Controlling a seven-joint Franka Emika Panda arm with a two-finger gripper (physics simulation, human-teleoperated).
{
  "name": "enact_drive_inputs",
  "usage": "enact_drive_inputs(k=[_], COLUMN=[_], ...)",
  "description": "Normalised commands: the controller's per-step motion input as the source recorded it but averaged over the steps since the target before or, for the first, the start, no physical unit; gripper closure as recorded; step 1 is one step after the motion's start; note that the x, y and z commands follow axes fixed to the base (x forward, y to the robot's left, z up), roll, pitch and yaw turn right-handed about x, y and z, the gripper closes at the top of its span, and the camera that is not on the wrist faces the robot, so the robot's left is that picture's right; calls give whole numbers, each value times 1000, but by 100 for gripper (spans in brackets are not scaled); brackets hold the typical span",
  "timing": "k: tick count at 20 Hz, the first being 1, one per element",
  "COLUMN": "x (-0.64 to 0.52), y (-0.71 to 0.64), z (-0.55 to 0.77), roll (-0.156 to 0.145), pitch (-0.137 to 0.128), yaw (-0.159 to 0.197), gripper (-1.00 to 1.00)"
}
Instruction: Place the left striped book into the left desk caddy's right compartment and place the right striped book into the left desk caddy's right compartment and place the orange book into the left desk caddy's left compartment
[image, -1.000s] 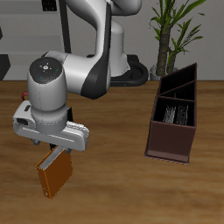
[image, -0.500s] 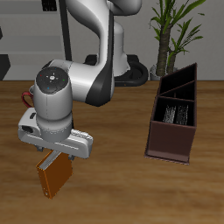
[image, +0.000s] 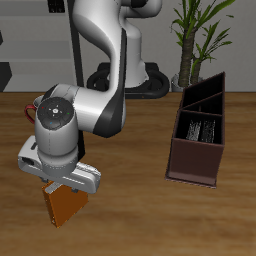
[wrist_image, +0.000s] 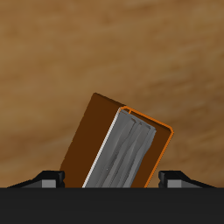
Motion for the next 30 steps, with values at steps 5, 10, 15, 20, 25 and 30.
enact_drive_inputs(k=[5,10,15,20,25,30], x=[-47,-82,-346,-439,-341,-533], y=[157,209,584,103,197,645], z=[281,254,804,638,510,270], roll=[39,36,77,-1,31,23], pitch=[-40,-34,-119,-38,-60,-42], yaw=[-28,-18,-16,-29,4,47], gripper=[100,100,100,100,100,100])
